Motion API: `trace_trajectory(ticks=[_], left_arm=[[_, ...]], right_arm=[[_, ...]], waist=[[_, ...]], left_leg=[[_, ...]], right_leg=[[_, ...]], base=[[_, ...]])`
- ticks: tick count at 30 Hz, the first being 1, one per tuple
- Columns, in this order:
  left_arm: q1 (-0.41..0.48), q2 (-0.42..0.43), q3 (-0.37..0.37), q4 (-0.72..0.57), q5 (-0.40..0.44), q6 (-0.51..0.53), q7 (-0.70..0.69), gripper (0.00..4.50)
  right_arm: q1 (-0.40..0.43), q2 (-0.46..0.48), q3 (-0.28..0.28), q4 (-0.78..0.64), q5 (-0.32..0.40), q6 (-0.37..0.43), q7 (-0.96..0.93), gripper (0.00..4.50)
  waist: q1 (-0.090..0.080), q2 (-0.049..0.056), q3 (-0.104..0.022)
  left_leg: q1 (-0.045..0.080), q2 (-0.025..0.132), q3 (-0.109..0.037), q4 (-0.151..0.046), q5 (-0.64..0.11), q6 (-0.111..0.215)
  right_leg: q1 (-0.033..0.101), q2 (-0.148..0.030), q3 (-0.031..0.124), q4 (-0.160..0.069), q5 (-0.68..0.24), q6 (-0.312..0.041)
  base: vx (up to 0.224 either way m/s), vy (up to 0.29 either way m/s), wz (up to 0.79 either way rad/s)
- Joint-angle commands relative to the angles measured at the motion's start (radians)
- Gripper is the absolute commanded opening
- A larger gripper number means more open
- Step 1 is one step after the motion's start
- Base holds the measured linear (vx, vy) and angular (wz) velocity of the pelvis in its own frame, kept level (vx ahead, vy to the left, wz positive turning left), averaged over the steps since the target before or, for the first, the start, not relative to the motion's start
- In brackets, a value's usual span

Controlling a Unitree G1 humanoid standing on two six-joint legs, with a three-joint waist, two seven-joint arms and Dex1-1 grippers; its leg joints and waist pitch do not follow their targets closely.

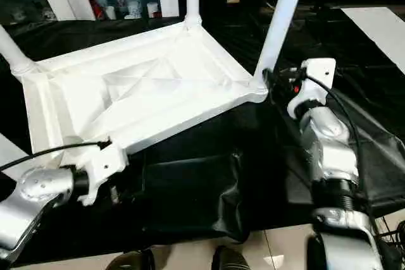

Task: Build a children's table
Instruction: Rotate table base

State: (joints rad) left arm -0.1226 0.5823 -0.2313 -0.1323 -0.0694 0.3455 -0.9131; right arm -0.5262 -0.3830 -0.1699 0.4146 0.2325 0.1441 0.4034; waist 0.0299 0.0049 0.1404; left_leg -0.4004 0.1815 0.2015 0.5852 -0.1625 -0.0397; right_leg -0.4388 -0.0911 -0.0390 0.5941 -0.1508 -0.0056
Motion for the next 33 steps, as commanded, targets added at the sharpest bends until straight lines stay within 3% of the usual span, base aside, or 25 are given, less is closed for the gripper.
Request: trace_trajectory(ticks=[1, 7, 11, 13, 15, 16, 18, 22, 23, 25, 27, 30, 33], left_arm=[[0.004, -0.006, 0.021, -0.029, -0.019, 0.017, 0.001, 4.46], [-0.011, -0.032, 0.025, -0.015, -0.012, 0.027, 0.041, 4.49], [-0.007, -0.048, 0.021, -0.018, -0.007, 0.032, 0.063, 4.49], [0.005, -0.050, 0.013, -0.036, -0.015, 0.047, 0.070, 4.49], [0.016, -0.047, 0.008, -0.046, -0.010, 0.052, 0.075, 4.49], [0.026, -0.046, 0.011, -0.062, -0.011, 0.062, 0.078, 4.49], [0.033, -0.045, 0.015, -0.073, -0.010, 0.071, 0.084, 4.49], [0.064, -0.036, 0.022, -0.123, -0.019, 0.100, 0.096, 4.49], [0.064, -0.036, 0.022, -0.123, -0.019, 0.100, 0.096, 4.49], [0.074, -0.033, 0.023, -0.131, -0.019, 0.105, 0.101, 4.49], [0.075, -0.034, 0.024, -0.131, -0.018, 0.106, 0.105, 4.49], [0.077, -0.035, 0.024, -0.132, -0.015, 0.109, 0.111, 4.49], [0.075, -0.038, 0.022, -0.131, -0.014, 0.111, 0.116, 4.49]], right_arm=[[0.050, -0.021, 0.094, -0.067, -0.011, 0.035, 0.121, 4.48], [0.065, -0.017, 0.132, -0.100, 0.019, 0.068, 0.186, 4.49], [0.023, 0.025, 0.136, -0.074, 0.020, 0.052, 0.189, 4.49], [-0.052, 0.071, 0.141, 0.006, 0.018, 0.033, 0.193, 4.49], [-0.113, 0.095, 0.152, 0.086, 0.005, 0.002, 0.192, 4.49], [-0.171, 0.114, 0.155, 0.168, -0.005, -0.032, 0.191, 4.49], [-0.211, 0.125, 0.148, 0.230, -0.010, -0.047, 0.175, 4.49], [-0.341, 0.149, 0.092, 0.431, -0.017, -0.134, 0.083, 4.49], [-0.341, 0.149, 0.092, 0.431, -0.017, -0.134, 0.083, 4.49], [-0.409, 0.143, 0.027, 0.548, -0.005, -0.170, -0.031, 4.49], [-0.428, 0.136, 0.003, 0.584, 0.004, -0.176, -0.077, 4.49], [-0.458, 0.117, -0.027, 0.651, 0.010, -0.208, -0.151, 4.49], [-0.471, 0.101, -0.059, 0.688, 0.027, -0.224, -0.211, 4.49]], waist=[[-0.001, -0.010, -0.072], [-0.001, -0.017, -0.066], [-0.003, -0.016, -0.064], [-0.010, -0.014, -0.060], [-0.009, -0.012, -0.061], [-0.013, -0.017, -0.057], [-0.013, -0.013, -0.055], [-0.008, -0.013, -0.053], [-0.006, -0.010, -0.053], [0.001, -0.010, -0.053], [0.003, -0.010, -0.051], [0.004, -0.012, -0.050], [0.008, -0.009, -0.048]], left_leg=[[0.027, 0.037, -0.012, -0.069, -0.202, 0.087], [0.028, 0.038, -0.015, -0.074, -0.246, 0.061], [0.024, 0.038, -0.018, -0.076, -0.245, 0.052], [0.022, 0.037, -0.020, -0.078, -0.259, 0.048], [0.028, 0.039, -0.017, -0.075, -0.252, 0.047], [0.024, 0.039, -0.018, -0.077, -0.255, 0.048], [0.027, 0.040, -0.018, -0.076, -0.248, 0.047], [0.028, 0.042, -0.017, -0.078, -0.223, 0.050], [0.033, 0.043, -0.014, -0.075, -0.210, 0.051], [0.032, 0.041, -0.011, -0.073, -0.175, 0.057], [0.032, 0.039, -0.009, -0.071, -0.166, 0.062], [0.031, 0.039, -0.008, -0.071, -0.183, 0.063], [0.034, 0.039, -0.008, -0.073, -0.227, 0.045]], right_leg=[[0.046, -0.031, 0.033, -0.066, -0.271, -0.195], [0.044, -0.035, 0.036, -0.073, -0.336, -0.183], [0.044, -0.037, 0.036, -0.072, -0.340, -0.176], [0.042, -0.039, 0.035, -0.071, -0.346, -0.188], [0.038, -0.038, 0.037, -0.071, -0.324, -0.194], [0.039, -0.040, 0.035, -0.070, -0.324, -0.206], [0.037, -0.041, 0.036, -0.068, -0.316, -0.216], [0.039, -0.039, 0.035, -0.061, -0.251, -0.238], [0.037, -0.038, 0.036, -0.058, -0.223, -0.251], [0.040, -0.035, 0.035, -0.049, -0.163, -0.266], [0.042, -0.033, 0.035, -0.046, -0.139, -0.273], [0.043, -0.035, 0.034, -0.048, -0.160, -0.266], [0.039, -0.034, 0.034, -0.054, -0.210, -0.246]], base=[[0.000, 0.000, 0.00], [0.000, 0.000, 0.00], [0.000, 0.000, 0.00], [0.000, 0.000, 0.00], [0.000, 0.000, 0.00], [0.000, 0.000, 0.00], [0.000, 0.000, 0.00], [0.000, 0.000, 0.00], [0.000, 0.000, 0.00], [0.000, 0.000, 0.00], [0.000, 0.000, 0.00], [0.000, 0.000, 0.00], [0.000, 0.000, 0.00]])
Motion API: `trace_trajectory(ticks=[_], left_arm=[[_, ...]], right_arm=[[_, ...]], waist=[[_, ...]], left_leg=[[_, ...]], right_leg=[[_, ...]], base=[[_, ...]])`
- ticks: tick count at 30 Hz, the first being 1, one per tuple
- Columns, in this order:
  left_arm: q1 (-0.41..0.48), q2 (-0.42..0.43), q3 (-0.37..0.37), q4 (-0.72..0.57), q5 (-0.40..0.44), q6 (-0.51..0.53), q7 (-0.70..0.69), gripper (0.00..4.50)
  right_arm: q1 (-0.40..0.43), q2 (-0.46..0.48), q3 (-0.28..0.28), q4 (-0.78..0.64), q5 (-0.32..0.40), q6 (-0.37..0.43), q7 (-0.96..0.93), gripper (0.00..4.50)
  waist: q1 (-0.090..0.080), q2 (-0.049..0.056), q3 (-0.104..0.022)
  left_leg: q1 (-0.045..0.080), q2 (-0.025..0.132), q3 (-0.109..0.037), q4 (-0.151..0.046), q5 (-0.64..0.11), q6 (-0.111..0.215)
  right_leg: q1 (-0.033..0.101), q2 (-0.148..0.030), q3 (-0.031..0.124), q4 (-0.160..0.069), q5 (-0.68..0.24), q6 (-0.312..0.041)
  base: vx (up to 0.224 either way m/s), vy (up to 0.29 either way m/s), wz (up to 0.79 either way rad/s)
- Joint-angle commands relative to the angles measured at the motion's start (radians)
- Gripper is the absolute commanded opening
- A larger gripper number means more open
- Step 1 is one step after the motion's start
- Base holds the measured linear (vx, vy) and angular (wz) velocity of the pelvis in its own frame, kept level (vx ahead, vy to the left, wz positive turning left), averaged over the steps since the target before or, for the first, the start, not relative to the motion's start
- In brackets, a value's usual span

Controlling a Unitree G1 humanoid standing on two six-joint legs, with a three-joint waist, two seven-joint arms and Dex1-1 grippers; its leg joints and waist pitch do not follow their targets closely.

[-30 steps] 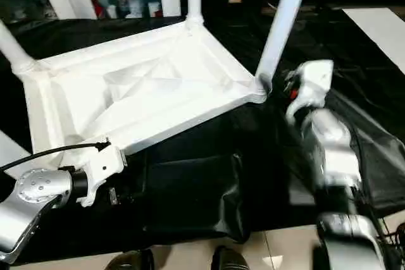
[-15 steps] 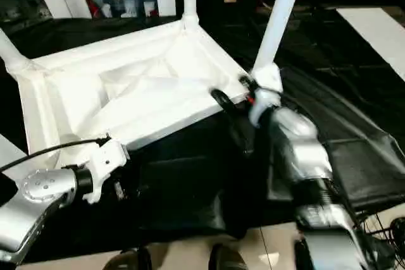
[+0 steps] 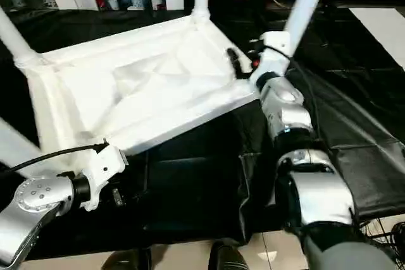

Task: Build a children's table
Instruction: Rotate table base

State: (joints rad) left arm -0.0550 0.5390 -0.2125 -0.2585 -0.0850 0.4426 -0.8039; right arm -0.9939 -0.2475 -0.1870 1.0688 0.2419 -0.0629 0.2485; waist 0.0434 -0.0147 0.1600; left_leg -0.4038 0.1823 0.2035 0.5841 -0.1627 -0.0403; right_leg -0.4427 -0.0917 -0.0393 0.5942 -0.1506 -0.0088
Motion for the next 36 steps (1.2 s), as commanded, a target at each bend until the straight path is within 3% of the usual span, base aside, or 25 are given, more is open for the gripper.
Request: trace_trajectory(ticks=[1, 7, 9, 12, 16, 19, 21, 22, 24, 26, 27, 29, 30, 36], left_arm=[[0.007, 0.004, 0.002, -0.005, 0.001, 0.017, 0.009, 4.49], [0.003, 0.001, -0.007, 0.002, 0.009, 0.015, 0.019, 4.49], [0.003, 0.001, -0.008, 0.001, 0.009, 0.014, 0.019, 4.49], [0.009, 0.004, -0.010, -0.003, 0.008, 0.011, 0.022, 4.49], [0.019, 0.011, -0.006, 0.001, 0.012, -0.003, 0.021, 4.49], [0.047, 0.021, 0.030, -0.002, -0.024, -0.055, -0.007, 4.49], [0.078, 0.024, 0.073, -0.009, -0.075, -0.083, -0.038, 4.49], [0.128, 0.033, 0.134, -0.025, -0.156, -0.100, -0.097, 4.49], [0.174, 0.047, 0.200, -0.027, -0.231, -0.113, -0.156, 4.49], [0.185, 0.054, 0.218, -0.027, -0.251, -0.105, -0.173, 4.49], [0.196, 0.062, 0.238, -0.025, -0.270, -0.098, -0.191, 4.49], [0.217, 0.088, 0.282, -0.017, -0.303, -0.093, -0.232, 4.49], [0.230, 0.110, 0.313, -0.013, -0.323, -0.091, -0.265, 4.49], [0.274, 0.183, 0.510, 0.003, -0.436, -0.062, -0.346, 4.49]], right_arm=[[-0.011, -0.041, -0.048, 0.056, 0.020, -0.033, -0.078, 4.49], [-0.035, -0.083, -0.108, 0.146, 0.021, -0.076, -0.237, 4.49], [-0.037, -0.089, -0.114, 0.155, 0.017, -0.082, -0.255, 4.49], [-0.040, -0.111, -0.126, 0.174, 0.016, -0.103, -0.274, 4.49], [-0.037, -0.132, -0.132, 0.182, 0.016, -0.118, -0.281, 4.49], [-0.033, -0.145, -0.105, 0.184, -0.018, -0.140, -0.269, 4.49], [-0.029, -0.135, -0.079, 0.177, -0.039, -0.162, -0.196, 4.49], [-0.017, -0.111, -0.059, 0.160, -0.042, -0.173, -0.095, 4.49], [0.002, -0.089, -0.031, 0.143, -0.056, -0.199, -0.018, 4.49], [0.010, -0.081, -0.023, 0.133, -0.058, -0.203, 0.009, 4.49], [0.019, -0.073, -0.017, 0.121, -0.056, -0.204, 0.032, 4.49], [0.038, -0.059, -0.003, 0.095, -0.056, -0.210, 0.073, 4.49], [0.053, -0.050, 0.006, 0.073, -0.053, -0.208, 0.103, 4.49], [0.186, -0.040, 0.072, -0.089, -0.055, -0.213, 0.191, 4.49]], waist=[[-0.005, 0.011, -0.069], [0.000, 0.012, -0.072], [0.003, 0.011, -0.073], [0.005, 0.008, -0.075], [0.004, 0.003, -0.078], [0.001, 0.004, -0.081], [-0.004, 0.005, -0.081], [-0.011, 0.003, -0.081], [-0.017, 0.003, -0.078], [-0.024, 0.002, -0.077], [-0.023, 0.008, -0.074], [-0.021, 0.011, -0.069], [-0.022, 0.008, -0.068], [-0.008, 0.011, -0.062]], left_leg=[[0.038, 0.039, -0.010, -0.072, -0.233, 0.040], [0.043, 0.037, -0.009, -0.072, -0.267, 0.012], [0.039, 0.036, -0.009, -0.072, -0.260, 0.013], [0.039, 0.035, -0.008, -0.070, -0.259, 0.018], [0.030, 0.032, -0.009, -0.067, -0.234, 0.033], [0.026, 0.030, -0.008, -0.064, -0.212, 0.048], [0.021, 0.030, -0.009, -0.063, -0.205, 0.056], [0.017, 0.029, -0.009, -0.062, -0.202, 0.072], [0.010, 0.031, -0.013, -0.065, -0.201, 0.078], [0.019, 0.034, -0.010, -0.065, -0.208, 0.091], [0.027, 0.037, -0.007, -0.065, -0.224, 0.093], [0.028, 0.041, -0.010, -0.070, -0.250, 0.078], [0.031, 0.043, -0.009, -0.072, -0.264, 0.070], [0.040, 0.045, -0.003, -0.078, -0.275, 0.043]], right_leg=[[0.042, -0.034, 0.034, -0.054, -0.217, -0.240], [0.037, -0.031, 0.034, -0.056, -0.230, -0.221], [0.039, -0.030, 0.034, -0.053, -0.218, -0.219], [0.040, -0.030, 0.033, -0.053, -0.215, -0.215], [0.046, -0.030, 0.032, -0.050, -0.202, -0.209], [0.050, -0.031, 0.031, -0.049, -0.186, -0.216], [0.051, -0.030, 0.030, -0.047, -0.177, -0.223], [0.054, -0.032, 0.030, -0.044, -0.162, -0.240], [0.057, -0.034, 0.028, -0.045, -0.172, -0.245], [0.050, -0.029, 0.030, -0.049, -0.172, -0.256], [0.044, -0.028, 0.032, -0.051, -0.188, -0.262], [0.044, -0.030, 0.032, -0.054, -0.231, -0.260], [0.041, -0.027, 0.033, -0.055, -0.246, -0.252], [0.035, -0.022, 0.037, -0.055, -0.258, -0.235]], base=[[0.000, 0.000, 0.00], [0.000, 0.000, 0.00], [0.000, 0.000, 0.00], [0.000, 0.000, 0.00], [0.000, 0.000, 0.00], [0.000, 0.000, 0.00], [0.000, 0.000, 0.00], [0.000, 0.000, 0.00], [0.000, 0.000, 0.00], [0.000, 0.000, 0.00], [0.000, 0.000, 0.00], [0.000, 0.000, 0.00], [0.000, 0.000, 0.00], [0.000, 0.000, 0.00]])
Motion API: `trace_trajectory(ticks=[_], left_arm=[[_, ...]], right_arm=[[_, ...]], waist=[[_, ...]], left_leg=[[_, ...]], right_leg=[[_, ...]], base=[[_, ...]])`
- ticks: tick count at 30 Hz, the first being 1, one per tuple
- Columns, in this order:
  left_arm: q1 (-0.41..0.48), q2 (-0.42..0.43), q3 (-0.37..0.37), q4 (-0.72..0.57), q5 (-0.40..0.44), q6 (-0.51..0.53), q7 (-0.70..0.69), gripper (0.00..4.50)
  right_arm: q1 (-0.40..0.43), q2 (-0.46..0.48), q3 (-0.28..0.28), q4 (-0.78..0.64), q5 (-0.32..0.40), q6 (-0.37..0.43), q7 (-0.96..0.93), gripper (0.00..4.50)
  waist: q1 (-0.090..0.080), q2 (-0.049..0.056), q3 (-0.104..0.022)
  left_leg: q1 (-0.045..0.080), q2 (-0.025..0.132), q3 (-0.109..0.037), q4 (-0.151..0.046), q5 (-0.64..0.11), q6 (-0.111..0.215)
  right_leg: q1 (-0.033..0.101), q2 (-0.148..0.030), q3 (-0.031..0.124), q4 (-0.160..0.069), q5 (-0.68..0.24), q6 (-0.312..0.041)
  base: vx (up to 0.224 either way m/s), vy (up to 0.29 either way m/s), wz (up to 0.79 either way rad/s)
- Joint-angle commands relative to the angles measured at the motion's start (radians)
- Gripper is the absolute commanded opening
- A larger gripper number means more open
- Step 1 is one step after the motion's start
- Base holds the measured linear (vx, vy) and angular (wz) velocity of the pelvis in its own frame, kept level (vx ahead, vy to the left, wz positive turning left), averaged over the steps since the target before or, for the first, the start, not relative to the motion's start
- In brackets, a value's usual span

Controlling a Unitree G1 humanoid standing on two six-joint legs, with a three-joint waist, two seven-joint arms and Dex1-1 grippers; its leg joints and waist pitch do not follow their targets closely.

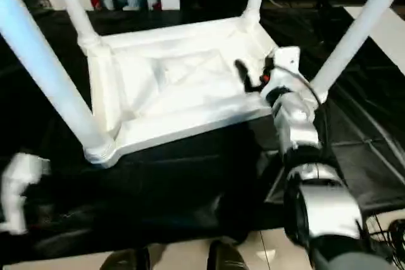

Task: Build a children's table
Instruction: Rotate table base

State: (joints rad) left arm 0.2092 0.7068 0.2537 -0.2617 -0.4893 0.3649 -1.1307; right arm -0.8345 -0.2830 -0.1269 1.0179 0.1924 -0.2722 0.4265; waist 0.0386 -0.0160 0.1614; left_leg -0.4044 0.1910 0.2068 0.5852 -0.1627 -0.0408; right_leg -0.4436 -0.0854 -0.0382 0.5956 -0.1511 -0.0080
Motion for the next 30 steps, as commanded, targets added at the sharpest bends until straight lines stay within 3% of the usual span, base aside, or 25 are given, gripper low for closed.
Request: trace_trajectory(ticks=[1, 5, 6, 7, 9, 10, 11, 12, 13, 15, 21, 24, 25, 28, 30], left_arm=[[0.013, 0.029, 0.073, 0.018, -0.060, 0.021, -0.030, 4.49], [-0.005, 0.067, 0.163, 0.086, -0.111, 0.021, -0.055, 4.49], [-0.022, 0.078, 0.189, 0.121, -0.121, 0.015, -0.064, 4.49], [-0.059, 0.087, 0.221, 0.181, -0.145, -0.001, -0.074, 4.49], [-0.109, 0.080, 0.243, 0.221, -0.180, -0.007, -0.075, 4.49], [-0.122, 0.076, 0.247, 0.226, -0.193, -0.003, -0.076, 4.49], [-0.132, 0.073, 0.249, 0.228, -0.202, 0.000, -0.077, 4.49], [-0.164, 0.062, 0.254, 0.237, -0.229, 0.013, -0.076, 4.49], [-0.185, 0.054, 0.252, 0.245, -0.239, 0.016, -0.075, 4.49], [-0.199, 0.048, 0.248, 0.251, -0.242, 0.017, -0.073, 4.49], [-0.306, -0.008, 0.157, 0.305, -0.234, 0.000, -0.097, 4.49], [-0.340, -0.032, 0.129, 0.283, -0.255, 0.015, -0.098, 4.49], [-0.373, -0.058, 0.107, 0.249, -0.278, 0.034, -0.073, 4.49], [-0.408, -0.083, 0.082, 0.226, -0.290, 0.045, -0.052, 4.49], [-0.426, -0.094, 0.062, 0.216, -0.288, 0.051, -0.046, 4.49]], right_arm=[[0.049, -0.007, 0.014, -0.064, -0.016, 0.001, 0.001, 4.49], [0.174, -0.017, 0.028, -0.224, -0.051, 0.018, -0.059, 4.49], [0.227, -0.016, 0.023, -0.298, -0.057, 0.027, -0.086, 4.49], [0.296, -0.006, -0.004, -0.398, -0.054, 0.056, -0.119, 4.49], [0.342, 0.003, -0.040, -0.450, -0.064, 0.060, -0.189, 4.49], [0.352, 0.005, -0.050, -0.462, -0.067, 0.058, -0.210, 4.49], [0.359, 0.007, -0.057, -0.470, -0.068, 0.057, -0.223, 4.49], [0.380, 0.013, -0.079, -0.493, -0.085, 0.052, -0.281, 4.49], [0.391, 0.017, -0.093, -0.503, -0.093, 0.049, -0.316, 4.49], [0.400, 0.019, -0.101, -0.515, -0.098, 0.050, -0.343, 4.49], [0.472, 0.020, -0.118, -0.593, -0.177, 0.207, -0.523, 4.49], [0.488, 0.032, -0.129, -0.626, -0.184, 0.275, -0.567, 4.49], [0.493, 0.042, -0.133, -0.636, -0.197, 0.315, -0.597, 4.49], [0.489, 0.046, -0.130, -0.626, -0.199, 0.335, -0.606, 4.49], [0.486, 0.045, -0.116, -0.619, -0.204, 0.359, -0.601, 4.49]], waist=[[0.000, 0.014, -0.063], [0.000, 0.008, -0.064], [0.004, 0.007, -0.058], [0.001, 0.008, -0.060], [0.000, 0.012, -0.060], [0.001, 0.011, -0.064], [-0.004, 0.009, -0.064], [-0.002, 0.009, -0.060], [-0.003, 0.010, -0.062], [-0.007, 0.007, -0.063], [-0.008, -0.003, -0.069], [-0.010, -0.007, -0.069], [-0.009, -0.006, -0.069], [-0.009, -0.005, -0.070], [-0.012, -0.010, -0.072]], left_leg=[[0.040, 0.036, -0.008, -0.081, -0.279, 0.033], [0.041, 0.033, -0.009, -0.085, -0.301, 0.013], [0.042, 0.030, -0.009, -0.088, -0.307, 0.010], [0.045, 0.029, -0.009, -0.088, -0.301, 0.007], [0.044, 0.028, -0.012, -0.092, -0.301, -0.002], [0.049, 0.028, -0.010, -0.091, -0.308, -0.011], [0.042, 0.028, -0.013, -0.092, -0.308, -0.013], [0.041, 0.027, -0.012, -0.093, -0.306, -0.019], [0.047, 0.026, -0.010, -0.090, -0.311, -0.019], [0.043, 0.025, -0.010, -0.090, -0.305, -0.019], [0.042, 0.020, -0.007, -0.085, -0.246, -0.001], [0.037, 0.021, -0.009, -0.085, -0.228, 0.000], [0.041, 0.022, -0.007, -0.084, -0.226, -0.003], [0.040, 0.021, -0.006, -0.081, -0.219, -0.004], [0.035, 0.018, -0.007, -0.079, -0.196, 0.001]], right_leg=[[0.036, -0.028, 0.036, -0.056, -0.264, -0.229], [0.035, -0.029, 0.040, -0.060, -0.293, -0.196], [0.032, -0.029, 0.042, -0.069, -0.315, -0.174], [0.032, -0.028, 0.044, -0.066, -0.298, -0.168], [0.033, -0.029, 0.043, -0.066, -0.290, -0.161], [0.030, -0.030, 0.044, -0.065, -0.280, -0.168], [0.037, -0.032, 0.042, -0.061, -0.269, -0.174], [0.035, -0.032, 0.043, -0.062, -0.281, -0.168], [0.032, -0.033, 0.045, -0.063, -0.283, -0.164], [0.037, -0.033, 0.044, -0.064, -0.282, -0.156], [0.041, -0.029, 0.045, -0.061, -0.252, -0.144], [0.046, -0.030, 0.044, -0.057, -0.235, -0.142], [0.043, -0.028, 0.046, -0.058, -0.235, -0.143], [0.044, -0.027, 0.045, -0.053, -0.207, -0.153], [0.051, -0.025, 0.046, -0.050, -0.185, -0.148]], base=[[0.000, 0.000, 0.00], [0.000, 0.000, 0.00], [0.000, 0.000, 0.00], [0.000, 0.000, 0.00], [0.000, 0.000, 0.00], [0.000, 0.000, 0.00], [0.000, 0.000, 0.00], [0.000, 0.000, 0.00], [0.000, 0.000, 0.00], [0.000, 0.000, 0.00], [0.000, 0.000, 0.00], [0.000, 0.000, 0.00], [0.000, 0.000, 0.00], [0.000, 0.000, 0.00], [0.000, 0.000, 0.00]])
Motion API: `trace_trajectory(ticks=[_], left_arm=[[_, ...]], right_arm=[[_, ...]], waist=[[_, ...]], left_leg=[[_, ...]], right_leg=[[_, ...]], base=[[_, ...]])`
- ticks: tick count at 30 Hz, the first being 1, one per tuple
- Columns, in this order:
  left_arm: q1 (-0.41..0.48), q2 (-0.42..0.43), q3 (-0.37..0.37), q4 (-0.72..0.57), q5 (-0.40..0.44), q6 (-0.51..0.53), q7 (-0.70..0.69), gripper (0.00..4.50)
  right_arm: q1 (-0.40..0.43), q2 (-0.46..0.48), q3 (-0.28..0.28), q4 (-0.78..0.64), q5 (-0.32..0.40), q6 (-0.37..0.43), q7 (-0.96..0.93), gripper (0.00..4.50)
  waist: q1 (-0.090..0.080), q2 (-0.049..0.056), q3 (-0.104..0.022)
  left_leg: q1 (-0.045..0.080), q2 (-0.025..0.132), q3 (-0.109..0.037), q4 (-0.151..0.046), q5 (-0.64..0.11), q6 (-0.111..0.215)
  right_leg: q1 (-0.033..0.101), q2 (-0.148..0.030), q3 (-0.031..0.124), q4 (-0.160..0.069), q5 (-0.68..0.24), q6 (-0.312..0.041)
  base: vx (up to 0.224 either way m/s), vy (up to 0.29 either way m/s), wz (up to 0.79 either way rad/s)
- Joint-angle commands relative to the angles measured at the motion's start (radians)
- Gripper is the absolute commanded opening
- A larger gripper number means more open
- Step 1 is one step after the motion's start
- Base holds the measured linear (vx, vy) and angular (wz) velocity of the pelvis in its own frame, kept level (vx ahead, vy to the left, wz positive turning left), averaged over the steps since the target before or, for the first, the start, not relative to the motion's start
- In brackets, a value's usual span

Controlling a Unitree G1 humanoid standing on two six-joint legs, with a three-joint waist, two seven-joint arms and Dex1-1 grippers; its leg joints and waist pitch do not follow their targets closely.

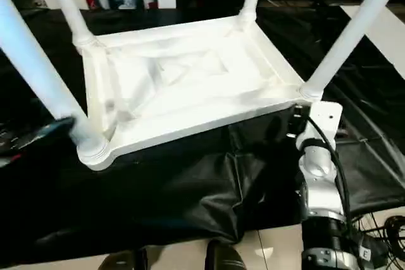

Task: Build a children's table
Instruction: Rotate table base

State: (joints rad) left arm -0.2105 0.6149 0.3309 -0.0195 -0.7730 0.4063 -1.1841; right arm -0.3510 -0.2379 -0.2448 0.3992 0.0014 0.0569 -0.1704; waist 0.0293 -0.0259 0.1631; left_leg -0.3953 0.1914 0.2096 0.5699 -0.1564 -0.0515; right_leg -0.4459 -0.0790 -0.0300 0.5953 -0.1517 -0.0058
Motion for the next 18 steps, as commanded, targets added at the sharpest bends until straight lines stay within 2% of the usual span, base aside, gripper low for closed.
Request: trace_trajectory(ticks=[1, 2, 3, 4, 5, 10, 14, 15, 18], left_arm=[[-0.019, -0.013, -0.037, -0.040, -0.005, 0.019, 0.009, 4.49], [-0.019, -0.013, -0.038, -0.040, -0.005, 0.020, 0.009, 4.49], [-0.026, -0.020, -0.058, -0.054, -0.003, 0.027, 0.010, 4.49], [-0.026, -0.020, -0.058, -0.054, -0.003, 0.027, 0.010, 4.49], [-0.031, -0.022, -0.079, -0.068, 0.003, 0.029, 0.003, 4.49], [-0.038, -0.038, -0.137, -0.144, -0.012, 0.056, 0.002, 4.49], [-0.047, -0.051, -0.177, -0.194, -0.027, 0.076, 0.001, 4.49], [-0.054, -0.056, -0.194, -0.205, -0.026, 0.080, -0.002, 4.49], [-0.079, -0.079, -0.235, -0.228, -0.023, 0.083, 0.003, 4.49]], right_arm=[[-0.003, -0.002, 0.014, 0.013, -0.013, 0.049, 0.006, 4.49], [-0.004, -0.002, 0.014, 0.014, -0.013, 0.050, 0.006, 4.49], [-0.012, -0.007, 0.028, 0.031, -0.012, 0.070, 0.027, 4.49], [-0.012, -0.007, 0.028, 0.031, -0.012, 0.070, 0.027, 4.49], [-0.020, -0.017, 0.044, 0.045, -0.030, 0.086, 0.030, 4.49], [-0.042, -0.020, 0.070, 0.055, 0.000, 0.136, 0.117, 4.49], [-0.080, -0.019, 0.100, 0.092, 0.004, 0.130, 0.180, 4.49], [-0.097, -0.019, 0.112, 0.113, 0.002, 0.128, 0.198, 4.49], [-0.131, -0.015, 0.133, 0.151, 0.001, 0.123, 0.231, 4.49]], waist=[[-0.002, 0.001, -0.074], [-0.002, 0.001, -0.075], [-0.003, -0.004, -0.076], [-0.002, -0.002, -0.076], [-0.003, -0.007, -0.076], [0.000, -0.005, -0.079], [0.001, -0.003, -0.079], [-0.001, -0.008, -0.080], [0.000, -0.008, -0.079]], left_leg=[[0.026, 0.018, -0.010, -0.063, -0.198, 0.013], [0.028, 0.017, -0.009, -0.062, -0.194, 0.016], [0.028, 0.017, -0.008, -0.060, -0.191, 0.018], [0.026, 0.018, -0.009, -0.061, -0.186, 0.020], [0.026, 0.018, -0.007, -0.059, -0.186, 0.022], [0.029, 0.018, -0.007, -0.057, -0.177, 0.028], [0.030, 0.021, -0.006, -0.056, -0.173, 0.027], [0.028, 0.019, -0.006, -0.055, -0.181, 0.026], [0.028, 0.019, -0.007, -0.053, -0.198, 0.016]], right_leg=[[0.053, -0.032, 0.038, -0.050, -0.181, -0.149], [0.051, -0.031, 0.039, -0.050, -0.178, -0.150], [0.052, -0.031, 0.039, -0.050, -0.176, -0.150], [0.054, -0.031, 0.039, -0.049, -0.174, -0.154], [0.053, -0.031, 0.040, -0.050, -0.177, -0.152], [0.053, -0.029, 0.040, -0.047, -0.176, -0.154], [0.050, -0.029, 0.041, -0.045, -0.166, -0.171], [0.053, -0.028, 0.041, -0.044, -0.174, -0.173], [0.052, -0.030, 0.043, -0.048, -0.213, -0.165]], base=[[0.000, 0.000, 0.00], [0.000, 0.000, 0.00], [0.000, 0.000, 0.00], [0.000, 0.000, 0.00], [0.000, 0.000, 0.00], [0.000, 0.000, 0.00], [0.000, 0.000, 0.00], [0.000, 0.000, 0.00], [0.000, 0.000, 0.00]])
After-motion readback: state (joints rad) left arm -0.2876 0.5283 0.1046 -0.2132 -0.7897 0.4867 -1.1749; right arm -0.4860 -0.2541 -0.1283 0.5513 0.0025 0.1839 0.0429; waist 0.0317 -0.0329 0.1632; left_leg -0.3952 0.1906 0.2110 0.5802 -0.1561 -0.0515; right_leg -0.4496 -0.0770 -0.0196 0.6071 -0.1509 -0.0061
